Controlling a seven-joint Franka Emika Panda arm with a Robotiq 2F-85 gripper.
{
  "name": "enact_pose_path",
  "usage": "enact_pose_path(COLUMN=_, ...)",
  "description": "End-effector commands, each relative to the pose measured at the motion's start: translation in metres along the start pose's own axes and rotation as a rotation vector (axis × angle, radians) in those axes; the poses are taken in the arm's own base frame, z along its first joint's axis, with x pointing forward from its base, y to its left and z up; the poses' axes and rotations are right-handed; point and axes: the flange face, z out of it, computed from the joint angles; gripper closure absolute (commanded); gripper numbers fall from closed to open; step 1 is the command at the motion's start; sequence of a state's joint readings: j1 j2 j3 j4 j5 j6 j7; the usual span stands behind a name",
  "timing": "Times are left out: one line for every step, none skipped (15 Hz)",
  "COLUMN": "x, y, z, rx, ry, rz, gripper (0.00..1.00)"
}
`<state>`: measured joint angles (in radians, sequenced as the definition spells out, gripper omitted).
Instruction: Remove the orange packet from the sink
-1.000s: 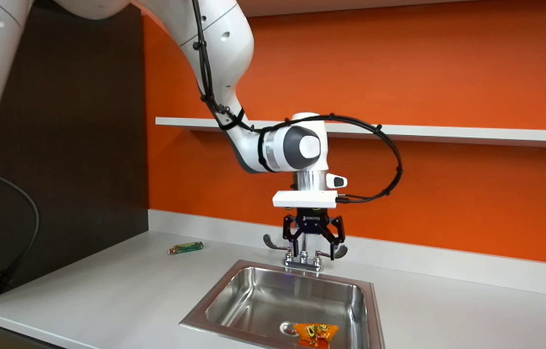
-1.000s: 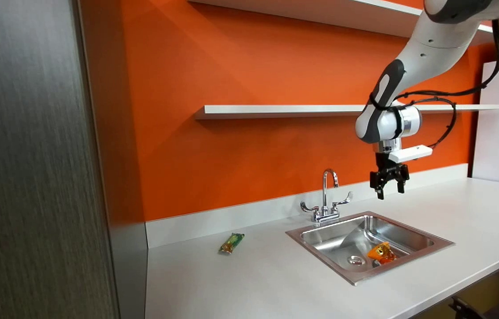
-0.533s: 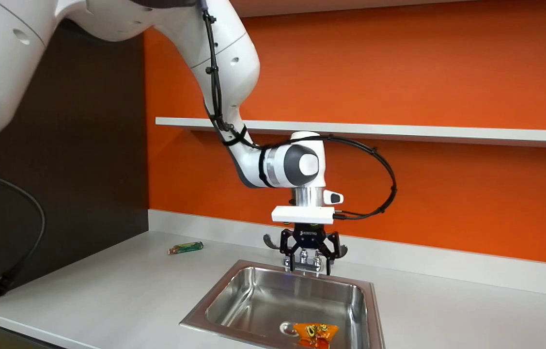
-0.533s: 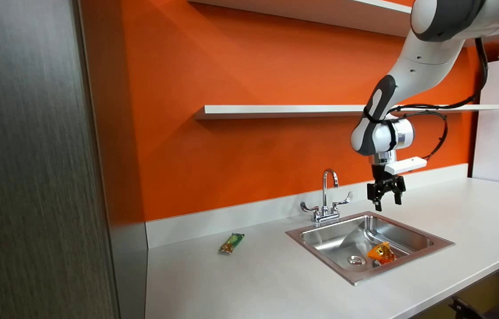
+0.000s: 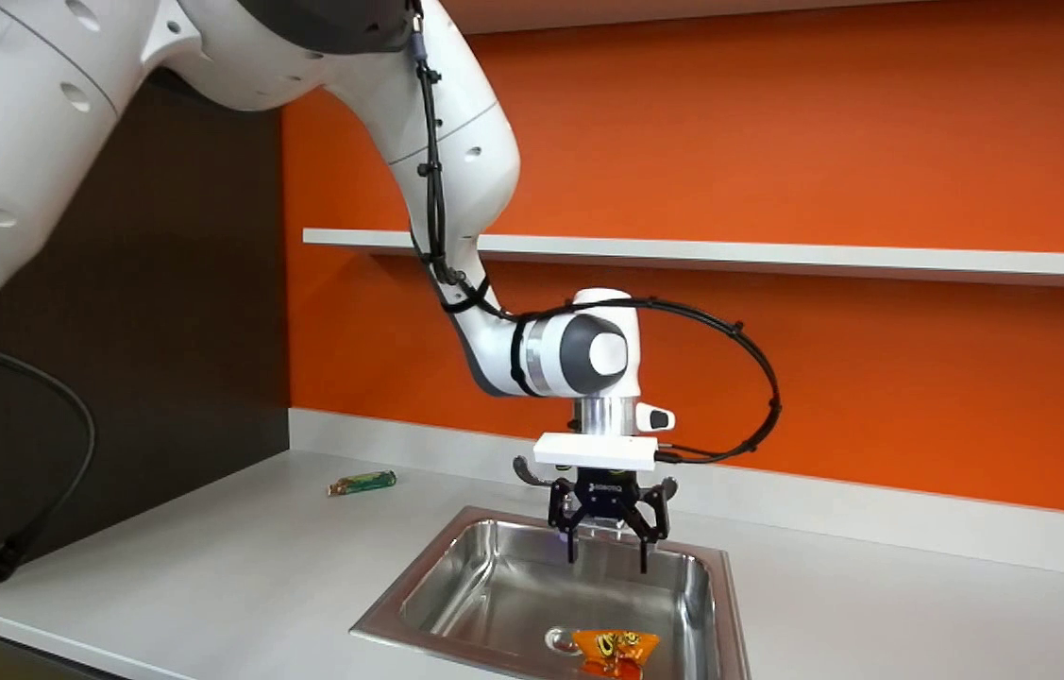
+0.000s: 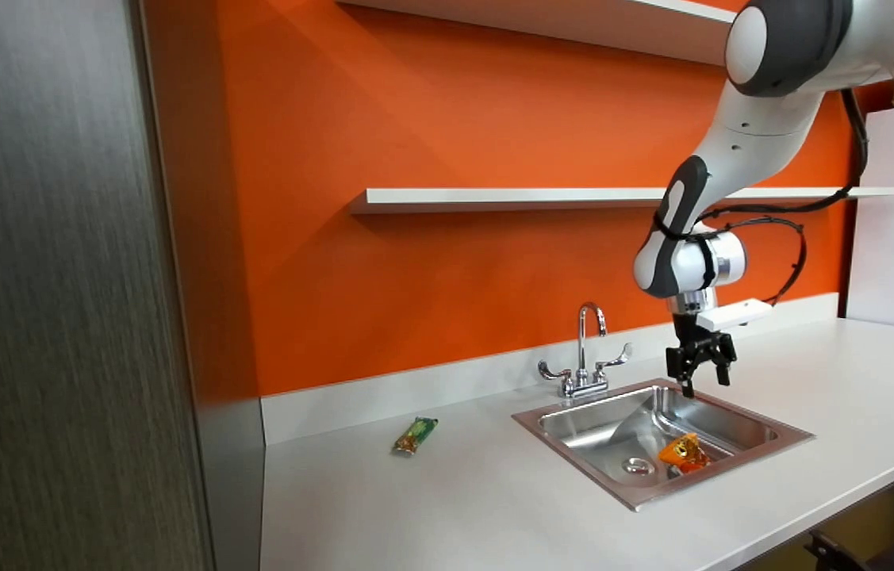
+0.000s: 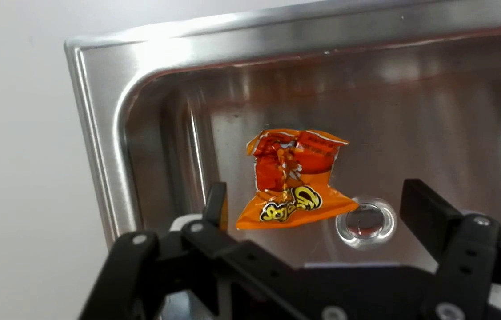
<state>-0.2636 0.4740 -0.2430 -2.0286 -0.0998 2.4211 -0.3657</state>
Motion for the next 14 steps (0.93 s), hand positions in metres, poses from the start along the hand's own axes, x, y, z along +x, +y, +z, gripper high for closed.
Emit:
enact_pose_path(x=0.009, y=0.008, z=0.014, rx=-0.016, ry=0.002, rz=-0.015, gripper=0.0)
enact_pose_path(x=0.01, y=0.008, z=0.019, rx=-0.017, ry=0.002, rz=-0.017, gripper=0.0)
enact_pose_path(x=0.011, y=0.01, z=0.023, rx=-0.02, ry=-0.003, rz=-0.017, gripper=0.0)
enact_pose_path(x=0.013, y=0.01, z=0.028, rx=-0.021, ry=-0.006, rz=-0.019, gripper=0.0)
enact_pose_path(x=0.014, y=0.011, z=0.032, rx=-0.022, ry=-0.008, rz=-0.02, gripper=0.0)
enact_pose_path(x=0.016, y=0.011, z=0.036, rx=-0.022, ry=-0.01, rz=-0.021, gripper=0.0)
enact_pose_path(x=0.017, y=0.011, z=0.04, rx=-0.023, ry=-0.013, rz=-0.021, gripper=0.0)
enact_pose_path(x=0.019, y=0.011, z=0.044, rx=-0.025, ry=-0.015, rz=-0.024, gripper=0.0)
enact_pose_path(x=0.021, y=0.012, z=0.048, rx=-0.027, ry=-0.018, rz=-0.025, gripper=0.0)
enact_pose_path(x=0.022, y=0.011, z=0.051, rx=-0.027, ry=-0.022, rz=-0.025, gripper=0.0)
enact_pose_path(x=0.025, y=0.011, z=0.056, rx=-0.029, ry=-0.025, rz=-0.029, gripper=0.0)
enact_pose_path(x=0.026, y=0.01, z=0.06, rx=-0.031, ry=-0.03, rz=-0.031, gripper=0.0)
enact_pose_path(x=0.028, y=0.01, z=0.064, rx=-0.032, ry=-0.033, rz=-0.033, gripper=0.0)
enact_pose_path(x=0.03, y=0.01, z=0.068, rx=-0.035, ry=-0.038, rz=-0.036, gripper=0.0)
